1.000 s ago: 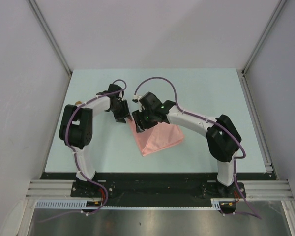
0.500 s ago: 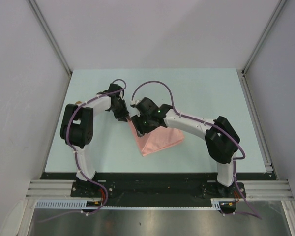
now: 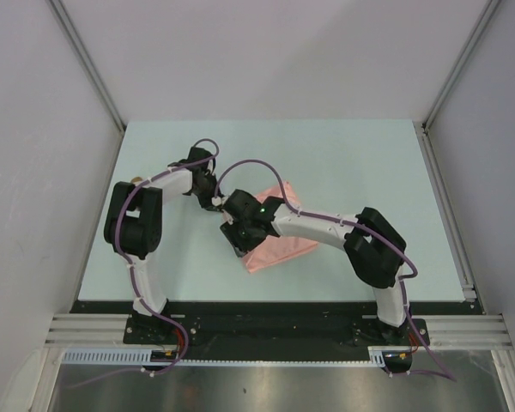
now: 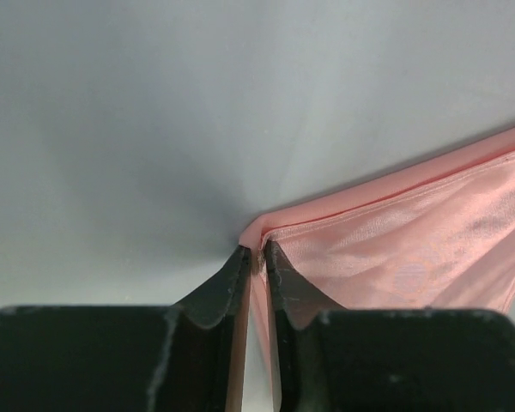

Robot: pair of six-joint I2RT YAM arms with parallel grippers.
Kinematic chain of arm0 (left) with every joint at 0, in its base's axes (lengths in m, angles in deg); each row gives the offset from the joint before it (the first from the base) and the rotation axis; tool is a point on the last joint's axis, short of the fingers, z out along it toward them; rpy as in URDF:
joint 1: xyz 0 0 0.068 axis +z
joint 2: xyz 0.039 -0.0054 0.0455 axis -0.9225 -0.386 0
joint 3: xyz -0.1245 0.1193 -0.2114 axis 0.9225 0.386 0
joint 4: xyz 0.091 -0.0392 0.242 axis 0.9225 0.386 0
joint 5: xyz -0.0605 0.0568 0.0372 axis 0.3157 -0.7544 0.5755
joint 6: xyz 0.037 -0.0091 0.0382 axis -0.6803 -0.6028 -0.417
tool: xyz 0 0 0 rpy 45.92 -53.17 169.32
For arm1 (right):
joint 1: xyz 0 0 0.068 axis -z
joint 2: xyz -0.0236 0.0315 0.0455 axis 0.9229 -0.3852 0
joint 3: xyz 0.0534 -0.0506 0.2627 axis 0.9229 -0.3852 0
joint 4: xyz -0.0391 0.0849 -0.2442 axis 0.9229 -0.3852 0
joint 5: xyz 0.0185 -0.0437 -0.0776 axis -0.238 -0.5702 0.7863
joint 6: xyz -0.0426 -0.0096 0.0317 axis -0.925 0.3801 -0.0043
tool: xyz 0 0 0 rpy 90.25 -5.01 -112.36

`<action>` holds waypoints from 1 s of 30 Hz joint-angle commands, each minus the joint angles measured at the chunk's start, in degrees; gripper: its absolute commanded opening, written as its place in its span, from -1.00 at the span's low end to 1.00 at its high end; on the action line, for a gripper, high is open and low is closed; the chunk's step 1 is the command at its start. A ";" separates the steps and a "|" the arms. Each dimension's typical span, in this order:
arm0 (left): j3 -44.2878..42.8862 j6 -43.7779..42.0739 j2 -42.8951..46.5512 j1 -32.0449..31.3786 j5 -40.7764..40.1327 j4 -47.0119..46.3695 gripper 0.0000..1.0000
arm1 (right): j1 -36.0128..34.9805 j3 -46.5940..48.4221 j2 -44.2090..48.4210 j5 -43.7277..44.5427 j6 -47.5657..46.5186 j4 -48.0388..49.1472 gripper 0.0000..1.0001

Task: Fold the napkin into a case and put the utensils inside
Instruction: Turn over the upper triangle folded napkin at the center of the board.

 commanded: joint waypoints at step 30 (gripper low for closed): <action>2.58 0.80 0.05 0.18 0.45 -2.71 -0.63 | -4.54 -7.47 -0.87 8.22 -0.07 -1.49 -0.53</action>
